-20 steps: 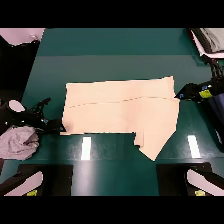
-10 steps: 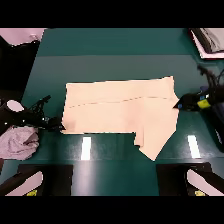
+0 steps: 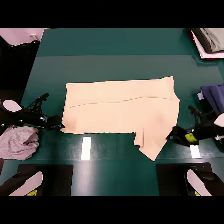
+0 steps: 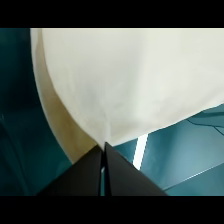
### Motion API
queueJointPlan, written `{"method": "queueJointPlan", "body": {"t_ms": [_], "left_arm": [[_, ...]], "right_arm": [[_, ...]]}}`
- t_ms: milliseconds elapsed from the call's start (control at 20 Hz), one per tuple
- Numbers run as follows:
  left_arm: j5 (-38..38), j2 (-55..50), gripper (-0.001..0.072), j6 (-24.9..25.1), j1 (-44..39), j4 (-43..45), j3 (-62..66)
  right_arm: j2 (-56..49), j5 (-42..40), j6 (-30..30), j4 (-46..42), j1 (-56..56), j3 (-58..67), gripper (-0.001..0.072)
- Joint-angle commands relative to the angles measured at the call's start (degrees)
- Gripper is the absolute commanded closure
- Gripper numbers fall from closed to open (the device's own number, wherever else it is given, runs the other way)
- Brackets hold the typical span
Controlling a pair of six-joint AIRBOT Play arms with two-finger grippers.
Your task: Fold the shirts.
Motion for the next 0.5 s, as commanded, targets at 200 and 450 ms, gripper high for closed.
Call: {"method": "queueJointPlan", "body": {"t_ms": [200,450], "left_arm": [[-0.42,0.11,0.068,0.07,0.0,-0.07,0.07],[-0.61,0.11,0.068,0.07,0.0,-0.07,0.07]], "right_arm": [[-3.15,-6.71,1.03,3.21,0.11,-6.73,0.0328],[-8.15,-11.1,0.0,4.66,0.11,-6.73,0.038]]}}
